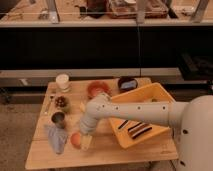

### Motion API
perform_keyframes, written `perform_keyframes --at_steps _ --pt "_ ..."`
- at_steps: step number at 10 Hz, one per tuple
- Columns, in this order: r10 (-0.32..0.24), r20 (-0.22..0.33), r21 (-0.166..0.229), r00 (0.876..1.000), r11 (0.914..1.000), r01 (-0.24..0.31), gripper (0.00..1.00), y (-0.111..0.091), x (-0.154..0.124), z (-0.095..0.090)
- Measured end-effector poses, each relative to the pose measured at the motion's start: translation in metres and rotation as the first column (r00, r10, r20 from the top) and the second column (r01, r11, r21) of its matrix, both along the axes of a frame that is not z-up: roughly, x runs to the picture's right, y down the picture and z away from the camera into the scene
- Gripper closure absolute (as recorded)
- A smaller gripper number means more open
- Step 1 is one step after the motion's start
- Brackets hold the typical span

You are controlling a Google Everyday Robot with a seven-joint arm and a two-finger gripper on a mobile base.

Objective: Place apple in paper cup

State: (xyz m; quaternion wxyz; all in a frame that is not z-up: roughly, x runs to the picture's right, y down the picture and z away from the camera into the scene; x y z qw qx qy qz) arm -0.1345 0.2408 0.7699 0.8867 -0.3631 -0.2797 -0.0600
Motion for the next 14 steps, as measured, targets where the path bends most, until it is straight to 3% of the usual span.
perform_keyframes --at_steps 5,6,7,9,14 --pt "0.045 0.034 -0.049 0.998 0.9979 -0.043 0.2 0.008 -0.01 0.016" --pt "0.05 0.046 -0.059 0.998 0.9971 -0.048 0.24 0.011 -0.015 0.017" --pt "0.053 0.057 -0.067 0.997 0.9965 -0.049 0.34 0.013 -0.021 0.017" --pt "0.053 0.059 -0.068 0.997 0.9965 -0.049 0.5 0.014 -0.022 0.017" --pt "0.05 0.049 -0.034 0.998 0.9983 -0.048 0.52 0.001 -0.015 0.009"
